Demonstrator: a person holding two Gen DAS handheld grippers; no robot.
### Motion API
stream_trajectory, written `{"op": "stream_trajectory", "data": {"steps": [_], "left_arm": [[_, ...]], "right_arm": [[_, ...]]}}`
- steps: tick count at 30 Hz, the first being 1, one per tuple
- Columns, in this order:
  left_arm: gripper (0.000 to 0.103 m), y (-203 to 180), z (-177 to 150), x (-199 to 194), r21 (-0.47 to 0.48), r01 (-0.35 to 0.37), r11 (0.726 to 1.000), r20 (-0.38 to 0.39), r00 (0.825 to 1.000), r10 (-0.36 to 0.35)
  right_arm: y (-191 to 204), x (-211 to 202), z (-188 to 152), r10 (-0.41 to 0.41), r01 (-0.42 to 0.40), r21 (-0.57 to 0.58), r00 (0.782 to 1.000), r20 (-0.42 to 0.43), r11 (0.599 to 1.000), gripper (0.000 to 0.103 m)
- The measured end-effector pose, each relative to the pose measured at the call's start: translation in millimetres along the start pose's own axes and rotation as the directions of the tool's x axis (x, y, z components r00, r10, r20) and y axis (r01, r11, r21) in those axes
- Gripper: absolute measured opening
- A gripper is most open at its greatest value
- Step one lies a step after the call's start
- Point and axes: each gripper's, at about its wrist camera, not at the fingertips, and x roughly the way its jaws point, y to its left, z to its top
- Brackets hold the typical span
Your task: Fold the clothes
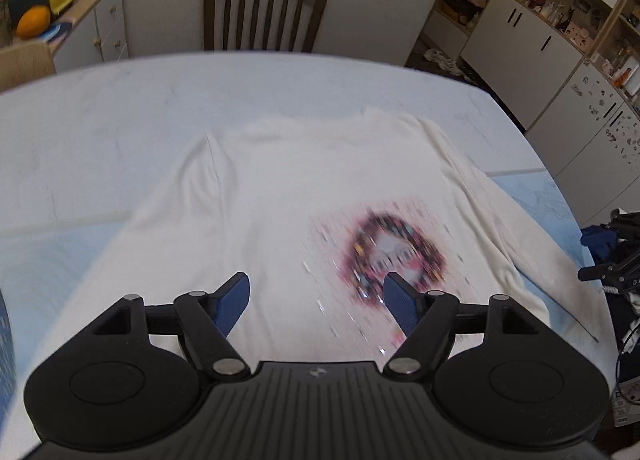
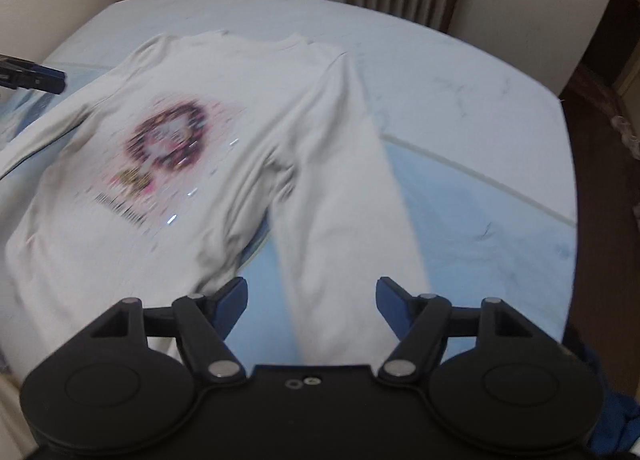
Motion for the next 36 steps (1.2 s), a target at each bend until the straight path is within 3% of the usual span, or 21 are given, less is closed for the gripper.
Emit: {"op": "stream_trajectory", "data": {"steps": [6,14,18,24,29,33,36], "left_arm": [[0.073,-40,-71,5,-0.066,0.039,0.997,-0.066,0.997,-0.044],[0.073,-63,-125,30,-0.013,-0.08,0.997,-0.143,0.987,0.077],[0.073,-59,-135,37,-0.028,-0.128,0.991,-0.147,0.981,0.123],[0.073,-63,-138,36,-0.011,-0.159,0.987,-0.137,0.978,0.156],[0.073,-61,-136,37,-0.016,-0.163,0.987,-0.151,0.976,0.158],[0.073,-67,-133,32,0.005,-0.16,0.987,-0.164,0.974,0.159],[0.073,-76,-133,25,0.028,-0.144,0.989,-0.155,0.977,0.147]], "right_arm": [[43,2,-48,0.192,-0.192,-0.015,0.981,-0.022,0.981,0.103],[57,33,-68,0.205,-0.203,0.029,0.976,-0.074,0.979,0.103],[58,46,-74,0.203,-0.198,0.057,0.975,-0.09,0.979,0.103],[35,33,-97,0.172,-0.158,0.143,0.981,-0.086,0.977,0.103],[29,27,-108,0.233,-0.219,0.193,0.971,-0.056,0.956,0.103],[11,3,-102,0.168,-0.166,0.201,0.986,0.007,0.965,0.103],[-31,-6,-97,0.033,-0.036,0.234,0.999,0.016,0.972,0.103]]}}
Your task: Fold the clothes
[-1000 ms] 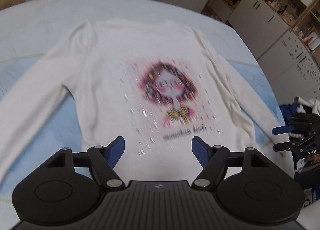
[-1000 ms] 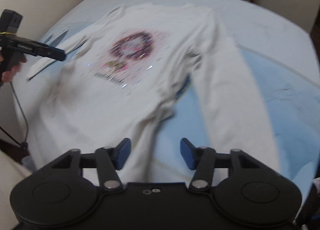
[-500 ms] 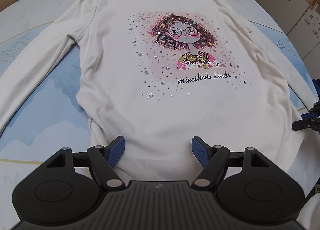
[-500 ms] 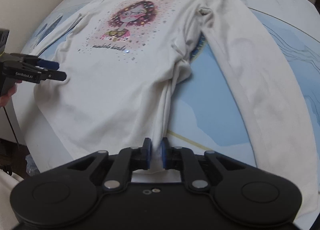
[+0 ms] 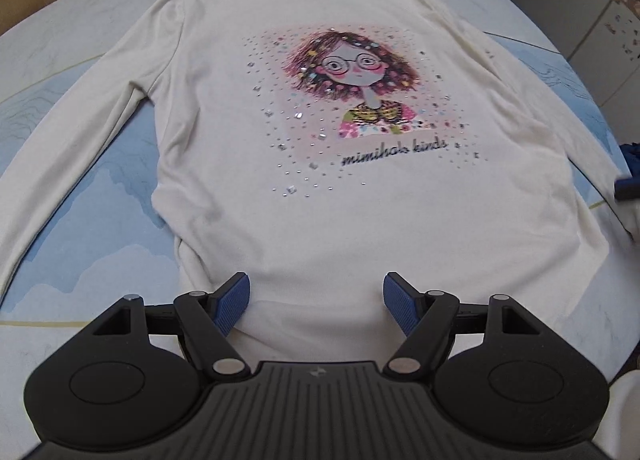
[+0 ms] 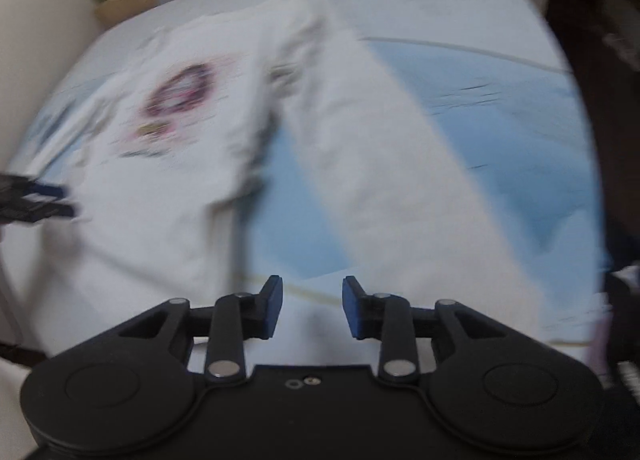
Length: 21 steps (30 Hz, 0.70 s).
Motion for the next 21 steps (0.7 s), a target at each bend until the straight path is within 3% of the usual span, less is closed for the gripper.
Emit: {"op": "stream_trajectory", "data": {"steps": [5,10,15,21], "left_arm": [[0.073,-11,1,5,0.034,-0.004,0.999,-0.023,1.0,0.005],[0.073,-19,0,7,0.036,0.012,0.999,-0.027,1.0,-0.011],[0.073,-28,2,10,0.048,0.018,0.999,-0.029,0.999,-0.017],[0.073,-34,12,12,0.054,0.03,0.998,-0.028,0.999,-0.029]], "right_arm": [[-64,6,27,-0.162,0.161,0.062,0.987,-0.002,0.985,0.103],[-92,-1,11,-0.164,0.166,0.132,0.986,-0.026,0.977,0.103],[-91,-2,-15,-0.211,0.22,0.114,0.974,-0.083,0.969,0.103],[-96,-6,-29,-0.189,0.202,0.148,0.977,-0.093,0.968,0.103]]}}
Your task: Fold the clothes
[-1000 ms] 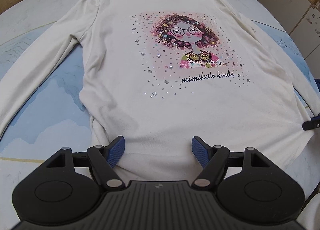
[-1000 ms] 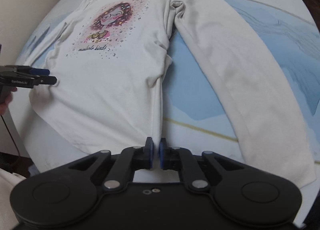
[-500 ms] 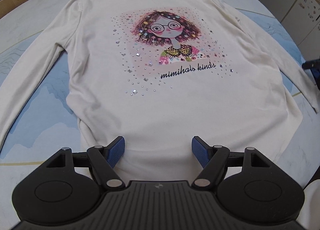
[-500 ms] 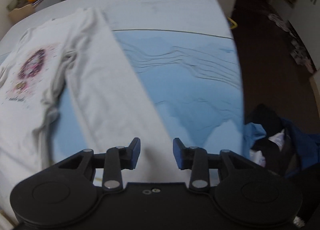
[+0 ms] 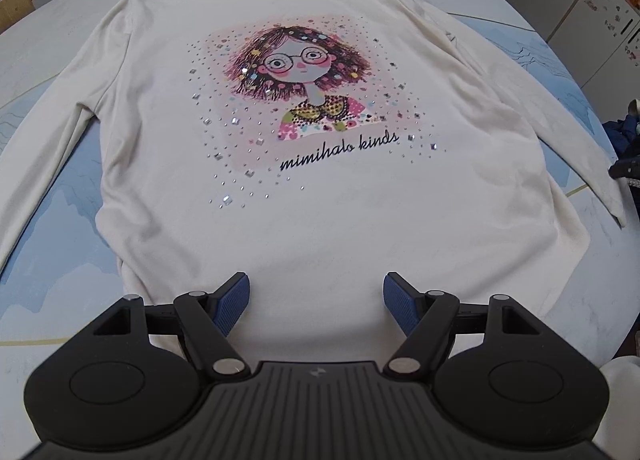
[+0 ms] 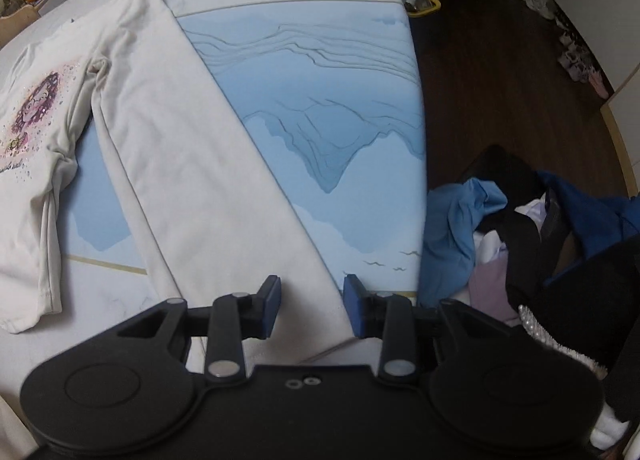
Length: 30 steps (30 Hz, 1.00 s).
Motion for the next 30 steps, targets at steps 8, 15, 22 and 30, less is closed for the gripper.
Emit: {"op": "stream_trajectory", "data": {"steps": [8,15,22,30], "left_arm": [[0.073,-12,10,-5,0.024,0.009,1.0,0.02,1.0,-0.009],[0.073,-18,9,-9,0.022,0.01,1.0,0.03,0.999,-0.011],[0.073,-21,7,-12,0.013,0.005,1.0,0.034,0.999,-0.005],[0.073,-29,7,-12,0.019,0.004,1.0,0.03,1.0,-0.005]], "right_arm": [[3,-5,-7,0.011,-0.012,-0.009,1.0,-0.009,1.0,0.103],[7,-7,-16,0.015,-0.015,-0.021,1.0,-0.003,1.0,0.103],[17,-2,-25,-0.016,0.017,-0.063,1.0,0.015,0.998,0.103],[22,-7,-22,0.008,-0.005,-0.093,0.999,0.033,0.996,0.103]]}}
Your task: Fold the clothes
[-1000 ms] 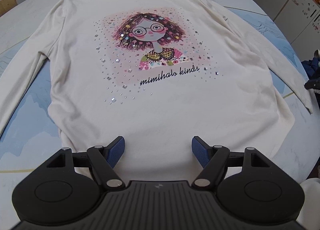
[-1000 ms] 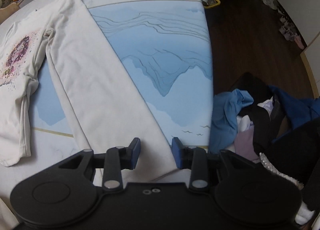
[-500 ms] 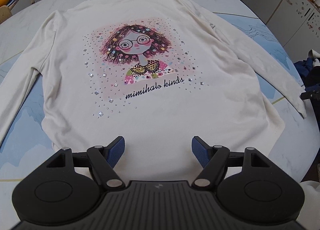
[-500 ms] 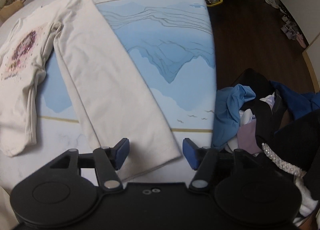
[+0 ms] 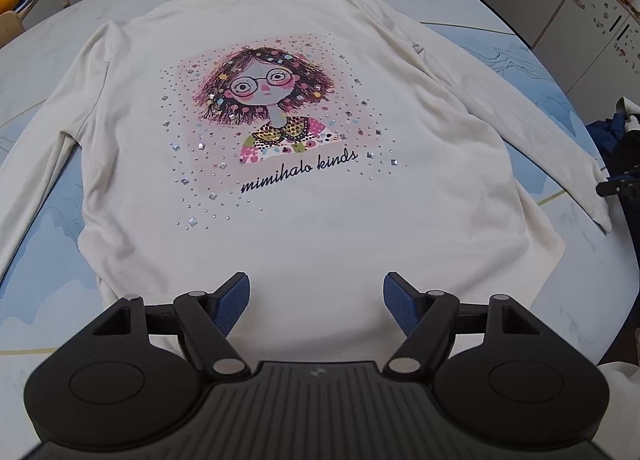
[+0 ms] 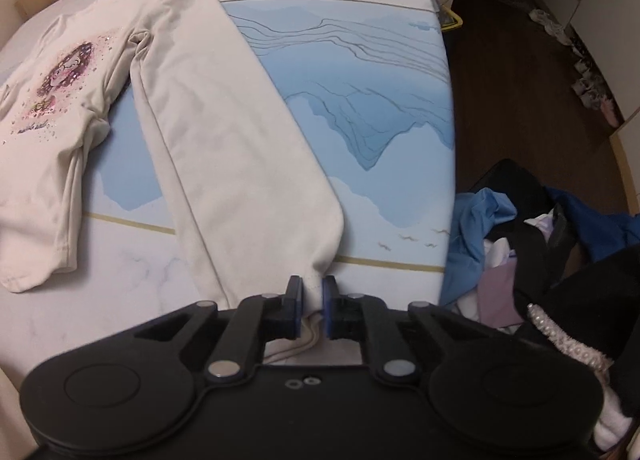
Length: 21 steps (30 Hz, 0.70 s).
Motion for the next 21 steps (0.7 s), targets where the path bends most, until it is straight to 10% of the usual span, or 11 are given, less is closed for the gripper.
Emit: {"op": "stream_trajectory", "data": {"steps": [13,21], "left_arm": [[0.073,-7,5,-9,0.02,0.035,0.999,0.024,0.999,-0.036],[0.073,-26,30,-30,0.139,0.15,0.979,0.118,0.979,-0.166]], "right_arm": [[-15,-49,72,0.204,-0.231,0.126,0.958,0.199,0.965,0.103],[50,-51,115,0.328,-0.337,0.018,0.926,0.188,0.941,0.103]]}}
